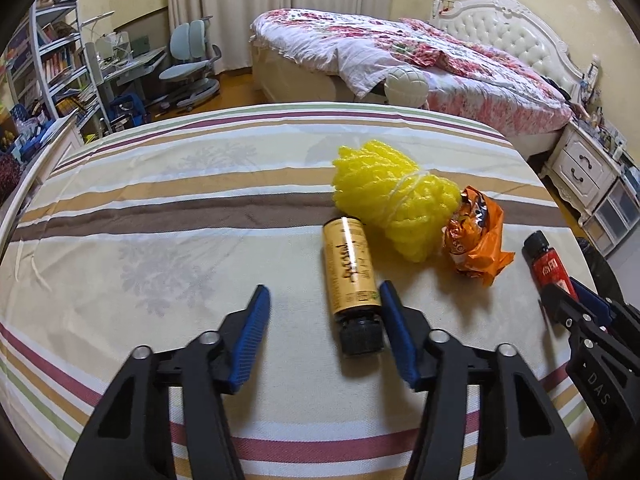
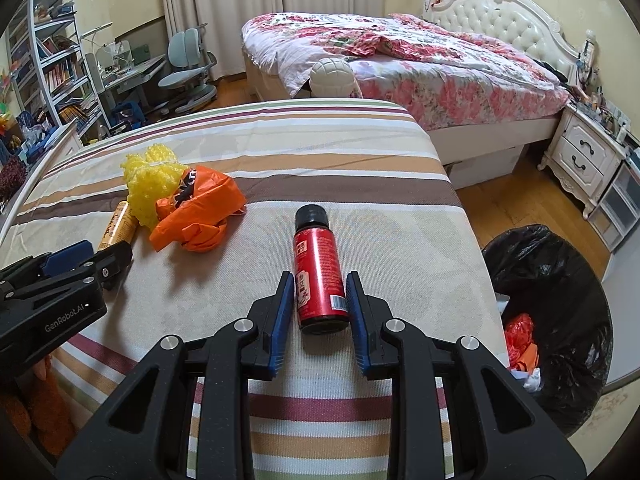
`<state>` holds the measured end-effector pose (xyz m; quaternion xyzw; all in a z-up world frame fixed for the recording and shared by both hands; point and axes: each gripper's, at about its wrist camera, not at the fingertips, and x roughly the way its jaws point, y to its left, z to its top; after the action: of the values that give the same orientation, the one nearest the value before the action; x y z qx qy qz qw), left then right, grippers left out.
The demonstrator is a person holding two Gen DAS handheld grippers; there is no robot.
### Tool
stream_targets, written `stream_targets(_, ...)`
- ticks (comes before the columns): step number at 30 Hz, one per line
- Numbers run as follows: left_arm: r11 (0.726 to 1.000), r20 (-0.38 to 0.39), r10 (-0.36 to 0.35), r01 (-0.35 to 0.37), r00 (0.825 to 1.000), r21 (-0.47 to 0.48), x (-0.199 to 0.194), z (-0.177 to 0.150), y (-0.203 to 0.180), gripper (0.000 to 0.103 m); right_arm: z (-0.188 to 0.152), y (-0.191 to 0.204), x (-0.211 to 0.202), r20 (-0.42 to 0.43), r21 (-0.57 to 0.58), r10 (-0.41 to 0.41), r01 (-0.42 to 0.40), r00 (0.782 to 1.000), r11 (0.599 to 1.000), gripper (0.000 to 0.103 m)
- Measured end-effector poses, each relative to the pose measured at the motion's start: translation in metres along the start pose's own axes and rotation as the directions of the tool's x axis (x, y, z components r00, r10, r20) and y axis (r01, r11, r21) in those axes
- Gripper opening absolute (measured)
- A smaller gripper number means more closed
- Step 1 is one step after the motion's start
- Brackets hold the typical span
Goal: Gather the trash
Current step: 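Grasp the gold bottle with the left gripper while the right holds the red can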
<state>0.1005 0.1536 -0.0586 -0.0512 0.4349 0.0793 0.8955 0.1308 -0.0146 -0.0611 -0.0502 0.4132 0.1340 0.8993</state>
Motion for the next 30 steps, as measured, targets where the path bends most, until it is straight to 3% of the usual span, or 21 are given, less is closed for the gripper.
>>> stream_targets(4,0.999,0.013,-0.011,0.010,1.000,0.033,-0.002,-0.002,-0.004,0.026,0.001,-0.001,0.002,-0.006,0.008,0.007,-0.007,1.000,1.000,0.027)
stream_targets(5,0.999,0.016,-0.012,0.011,1.000,0.040,-0.002,-0.003,-0.004,0.025,0.002,-0.001,0.003,-0.009,0.010,0.010,-0.010,1.000,1.000,0.027)
stream_targets(15,0.998,0.028,-0.041,0.040,0.999,0.044,-0.008,-0.006,0.001,0.025,0.005,-0.002,0.007,-0.012,0.012,0.008,-0.008,1.000,1.000,0.033)
stream_targets(17,0.998,0.030,-0.044,0.043,0.999,0.044,-0.009,-0.006,0.002,0.025,0.005,-0.001,0.007,-0.013,0.007,0.004,-0.004,1.000,1.000,0.032)
stream_targets(19,0.998,0.031,-0.046,0.045,0.998,0.043,-0.010,-0.007,0.003,0.025,0.005,0.000,0.007,-0.013,0.000,0.007,-0.007,1.000,1.000,0.023)
stream_targets(30,0.998,0.055,-0.053,0.051,0.997,0.045,-0.021,-0.014,0.004,0.025,-0.006,0.003,-0.005,0.005,0.005,0.008,-0.008,1.000,1.000,0.023)
